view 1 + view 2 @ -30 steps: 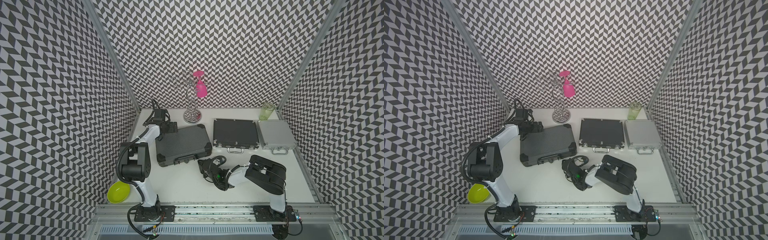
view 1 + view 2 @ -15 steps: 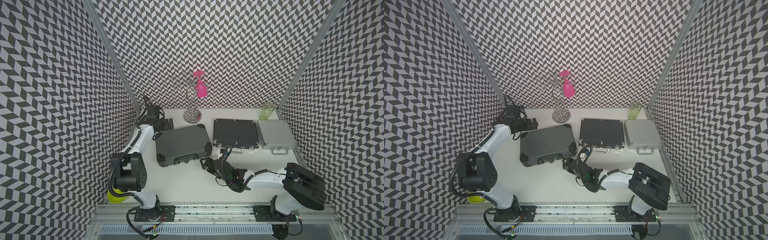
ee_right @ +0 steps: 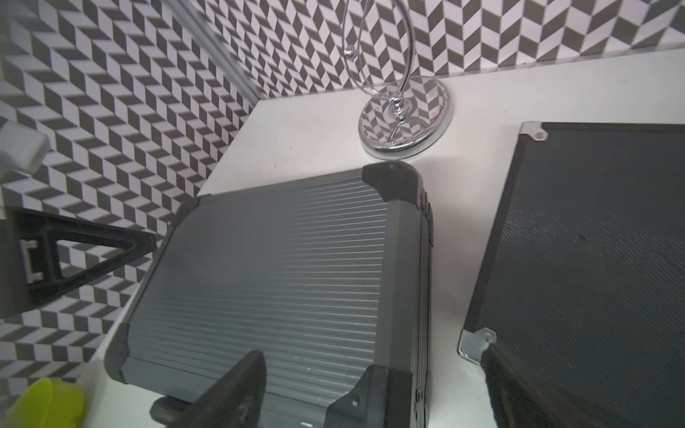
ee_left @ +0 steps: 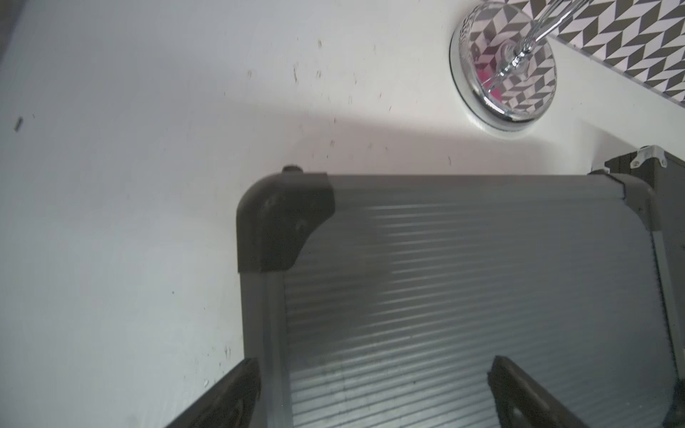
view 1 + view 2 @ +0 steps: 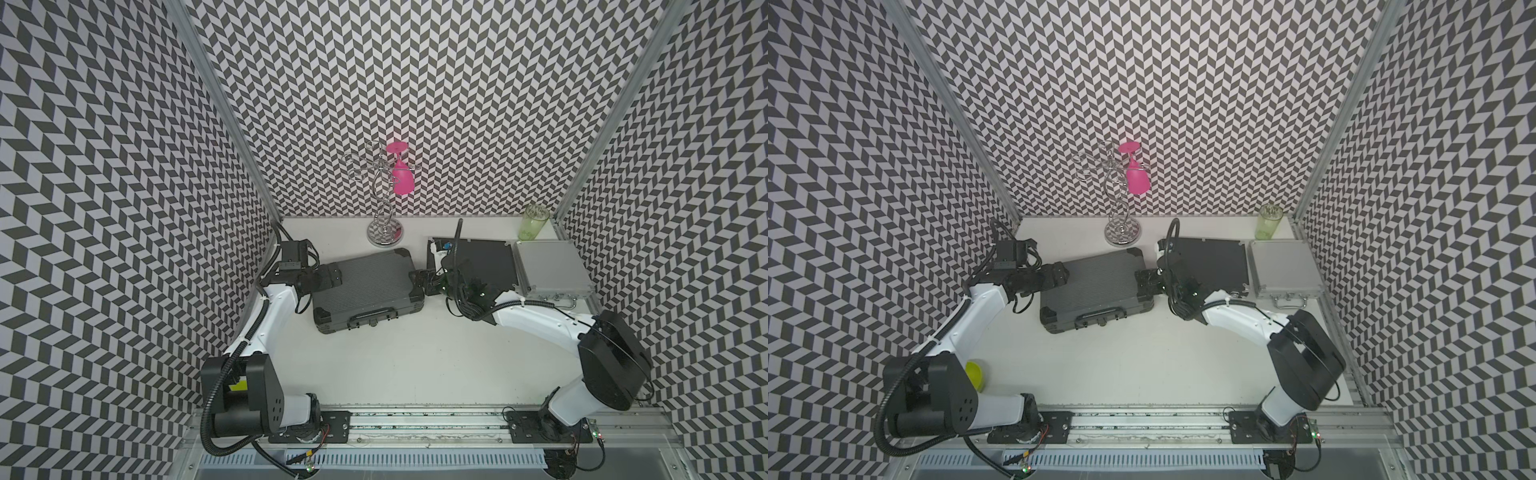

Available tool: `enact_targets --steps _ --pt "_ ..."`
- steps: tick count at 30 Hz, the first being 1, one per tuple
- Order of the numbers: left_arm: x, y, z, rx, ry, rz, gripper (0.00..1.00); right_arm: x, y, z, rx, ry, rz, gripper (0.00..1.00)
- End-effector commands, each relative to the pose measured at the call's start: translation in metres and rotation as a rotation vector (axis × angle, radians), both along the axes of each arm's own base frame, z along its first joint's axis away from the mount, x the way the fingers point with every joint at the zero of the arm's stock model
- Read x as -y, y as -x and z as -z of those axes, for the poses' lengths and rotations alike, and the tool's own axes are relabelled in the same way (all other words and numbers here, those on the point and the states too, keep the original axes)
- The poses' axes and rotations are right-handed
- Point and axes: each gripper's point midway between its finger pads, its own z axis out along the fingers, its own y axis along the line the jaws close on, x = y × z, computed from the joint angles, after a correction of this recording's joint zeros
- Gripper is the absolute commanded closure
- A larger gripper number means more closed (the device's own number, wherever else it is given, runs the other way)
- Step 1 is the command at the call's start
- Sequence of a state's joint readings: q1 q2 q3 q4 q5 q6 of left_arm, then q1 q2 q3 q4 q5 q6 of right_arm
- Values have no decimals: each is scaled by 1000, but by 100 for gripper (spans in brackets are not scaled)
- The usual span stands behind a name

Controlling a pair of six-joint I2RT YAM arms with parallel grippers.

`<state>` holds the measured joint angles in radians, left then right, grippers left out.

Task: Close the poker set cases
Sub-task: Adjust the poker set case at the center of the board.

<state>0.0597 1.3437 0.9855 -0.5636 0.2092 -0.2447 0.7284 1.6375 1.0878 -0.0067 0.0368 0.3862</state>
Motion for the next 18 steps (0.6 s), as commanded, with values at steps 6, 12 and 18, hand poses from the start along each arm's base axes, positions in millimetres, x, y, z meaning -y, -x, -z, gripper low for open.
enact_targets --steps 6,12,18 --pt "23 13 14 14 165 54 1 -27 -7 46 -111 101 -171 12" --pt "25 20 26 -18 158 76 5 -28 -9 70 -171 105 -180 13" --pt "-3 22 32 -67 8 -31 5 -37 0 87 -245 65 -263 15"
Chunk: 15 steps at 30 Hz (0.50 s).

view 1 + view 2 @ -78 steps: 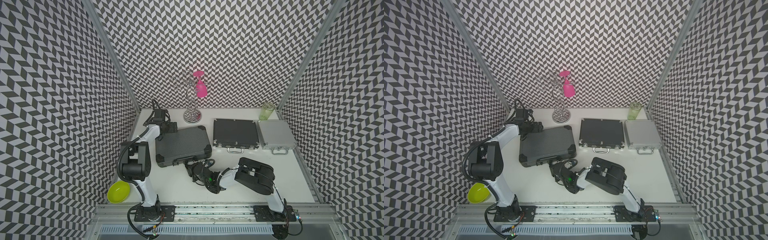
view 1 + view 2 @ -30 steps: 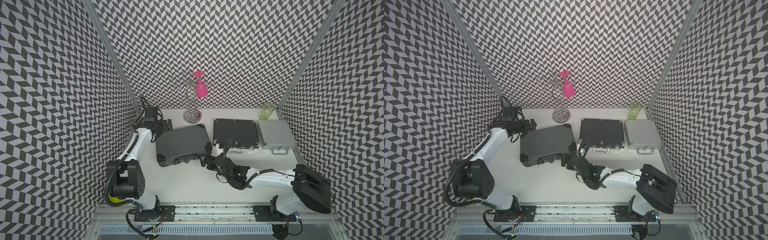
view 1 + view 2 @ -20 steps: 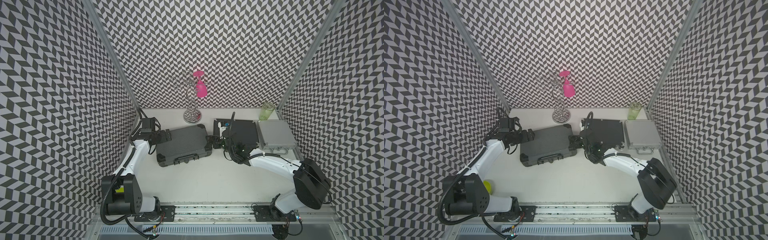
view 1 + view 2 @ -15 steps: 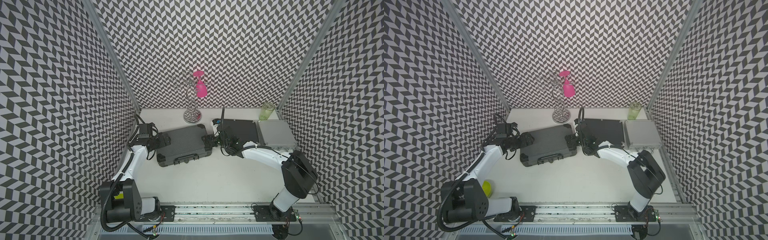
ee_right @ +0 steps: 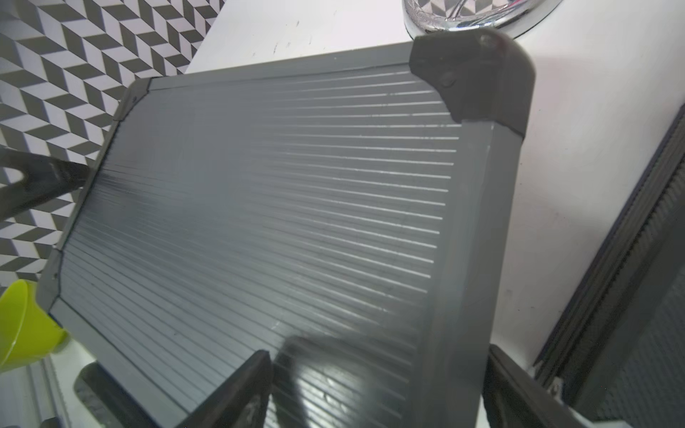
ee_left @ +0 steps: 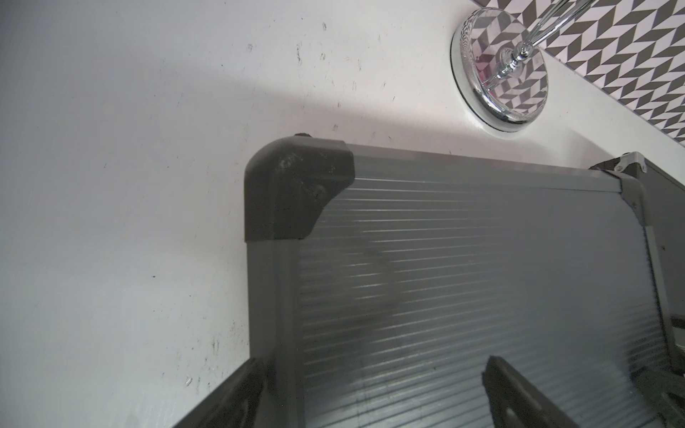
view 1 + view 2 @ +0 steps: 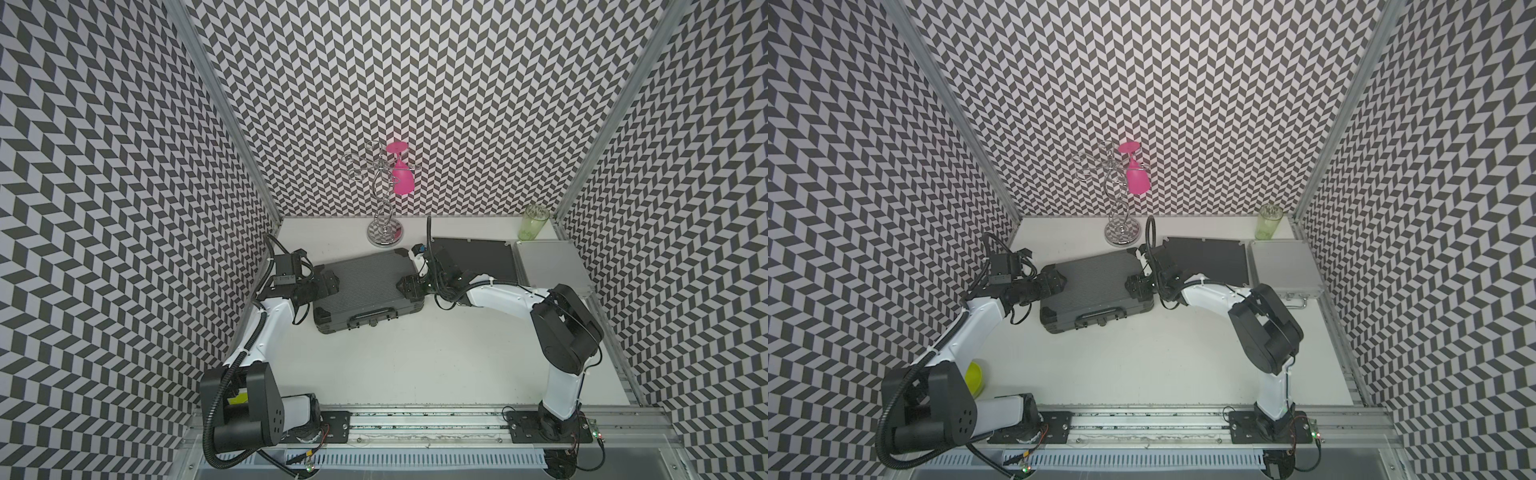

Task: Close the poker set cases
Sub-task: Adjust the poker set case at the center of the board.

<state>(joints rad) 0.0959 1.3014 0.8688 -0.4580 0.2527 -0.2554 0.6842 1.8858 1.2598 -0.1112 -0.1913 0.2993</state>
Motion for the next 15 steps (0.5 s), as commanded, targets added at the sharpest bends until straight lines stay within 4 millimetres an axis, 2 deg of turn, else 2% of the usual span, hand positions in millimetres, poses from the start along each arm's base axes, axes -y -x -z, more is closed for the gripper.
enact_targets --steps 1,5,8,12,15 --pt "-5 14 12 -95 -80 -38 3 -7 13 24 -81 -5 -80 15" --pt "-25 17 3 -105 -169 -109 1 -9 14 24 -89 -19 -78 16" --pt "-27 17 6 -109 -153 -111 1 -9 13 24 -94 -17 -77 16" --pt "-21 16 29 -158 -77 -87 2 -11 15 29 -111 -18 -87 18" --pt "-8 15 45 -193 -19 -42 7 -13 19 32 -138 -29 -97 20"
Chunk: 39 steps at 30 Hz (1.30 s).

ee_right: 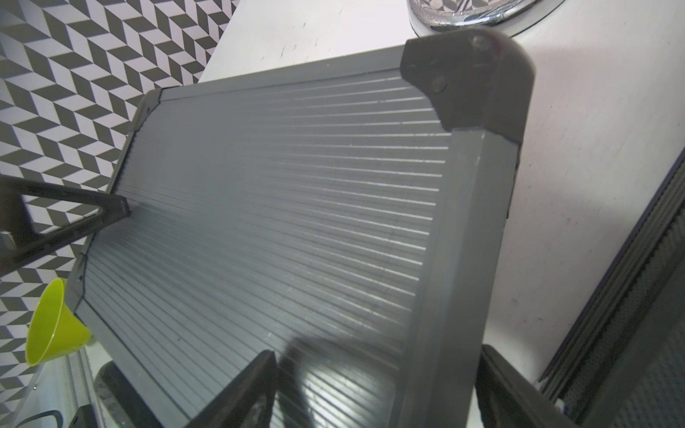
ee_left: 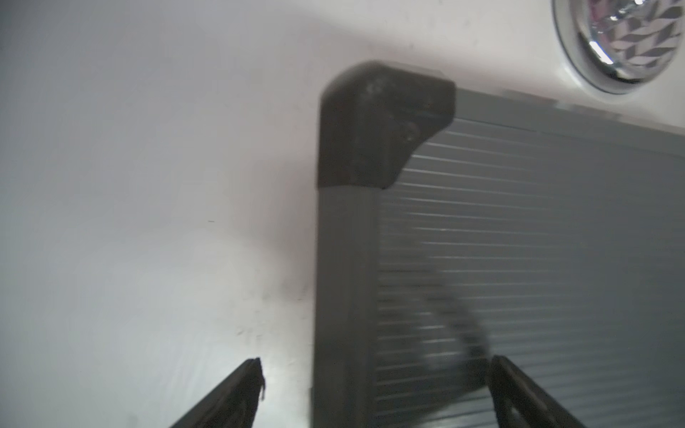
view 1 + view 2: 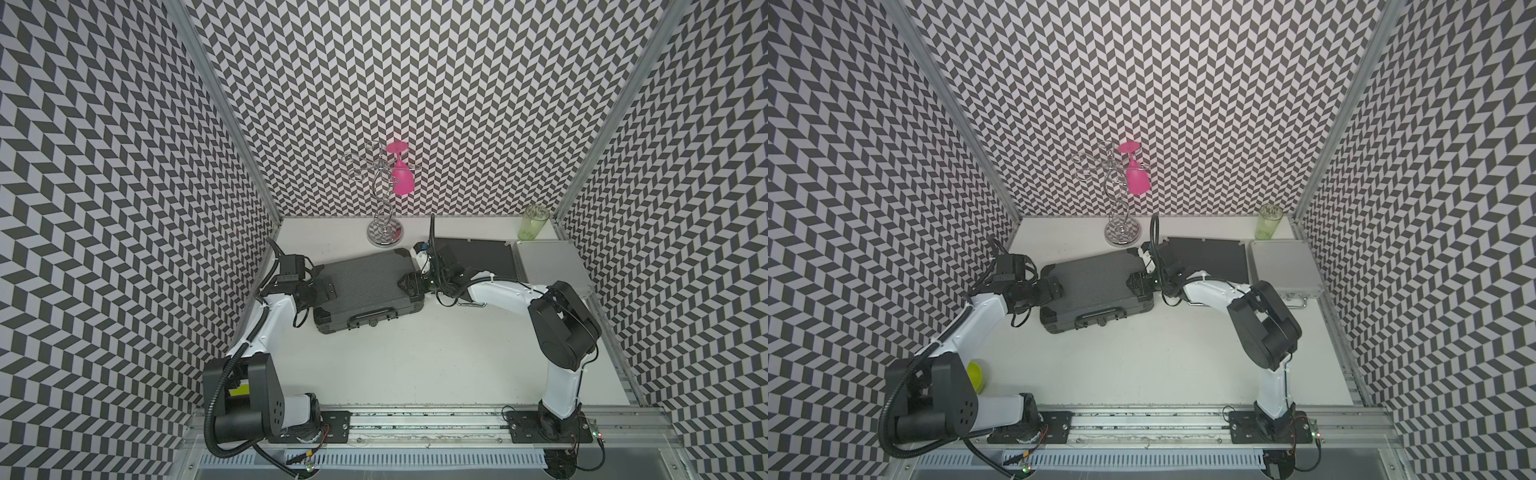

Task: Close the poker set cases
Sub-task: Adjust the poker set case at the center of the board.

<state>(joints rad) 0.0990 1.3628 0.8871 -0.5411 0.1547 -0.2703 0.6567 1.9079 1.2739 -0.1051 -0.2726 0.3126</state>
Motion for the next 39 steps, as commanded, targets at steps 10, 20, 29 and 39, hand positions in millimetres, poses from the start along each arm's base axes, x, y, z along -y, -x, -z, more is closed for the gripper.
enact_targets --steps 10,20,29,39 --pt "33 -20 27 -3 169 124 35 -29 37 30 -191 -108 -65 30" --pt "58 -49 19 47 252 209 49 -47 55 39 -255 -170 -52 41" --pt "67 -69 26 42 276 222 49 -52 38 41 -260 -183 11 42" --pt "105 -84 32 30 298 292 49 -31 6 52 -250 -156 102 39"
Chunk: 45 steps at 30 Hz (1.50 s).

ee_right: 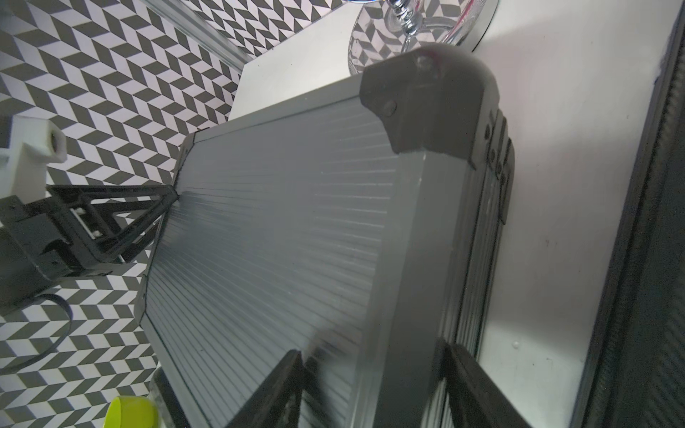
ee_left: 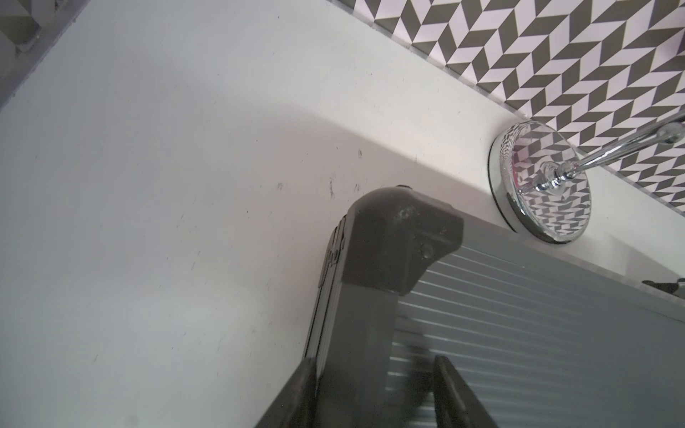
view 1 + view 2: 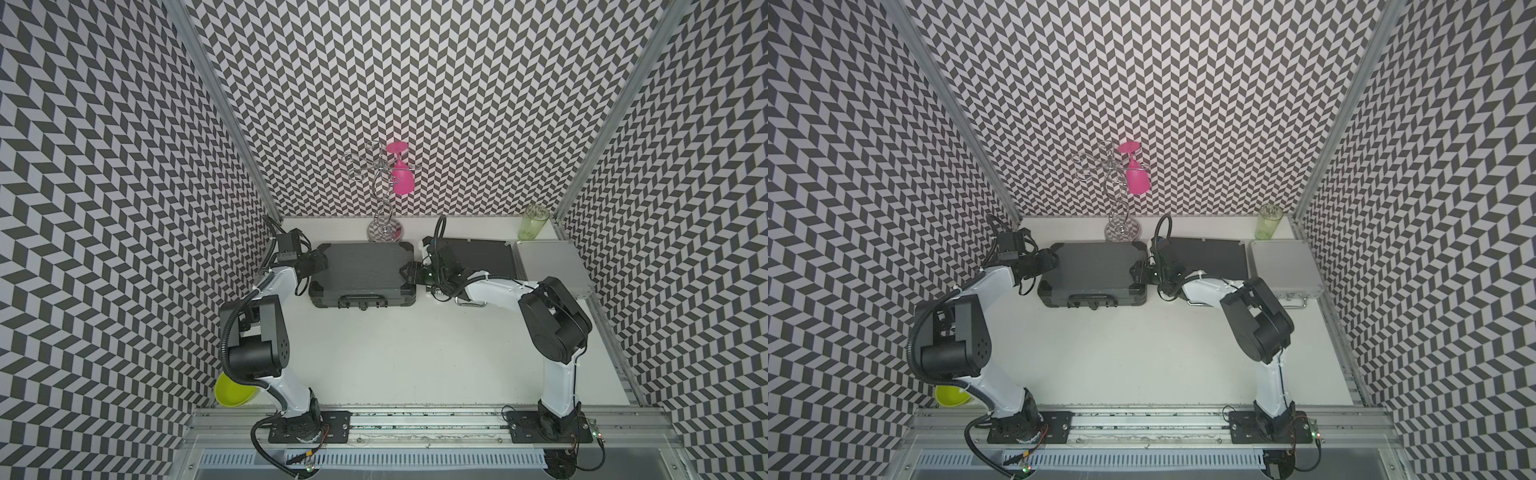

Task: Close the poker set cases
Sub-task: Adjust the poker set case at the center of the board.

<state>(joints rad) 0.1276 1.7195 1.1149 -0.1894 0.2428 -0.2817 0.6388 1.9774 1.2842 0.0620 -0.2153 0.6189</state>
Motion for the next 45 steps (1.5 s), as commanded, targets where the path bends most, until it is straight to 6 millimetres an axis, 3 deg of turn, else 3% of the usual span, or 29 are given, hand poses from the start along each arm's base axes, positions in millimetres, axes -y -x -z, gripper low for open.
enact_targets --steps 1,16,24,29,34,39,42,43,45 --pt "118 41 40 -190 220 308 49 -25 38 50 -145 -9 -154 39" --pt "140 40 33 -185 247 327 49 -7 5 44 -121 2 -112 37" --pt "135 34 20 -168 216 307 47 -10 2 33 -102 -9 -129 37" --pt "113 32 1 -138 148 245 38 -3 2 13 -60 2 -133 31" --pt "84 31 -34 -62 126 168 30 30 4 -15 4 9 -91 25" --pt "65 37 -75 32 86 114 21 78 15 -48 102 66 -15 24" --pt "58 44 -90 85 59 82 13 111 24 -60 141 101 37 21" --pt "56 45 -91 94 50 73 2 121 26 -62 144 117 63 20" --pt "51 49 -94 110 27 53 1 147 31 -67 166 160 110 18"
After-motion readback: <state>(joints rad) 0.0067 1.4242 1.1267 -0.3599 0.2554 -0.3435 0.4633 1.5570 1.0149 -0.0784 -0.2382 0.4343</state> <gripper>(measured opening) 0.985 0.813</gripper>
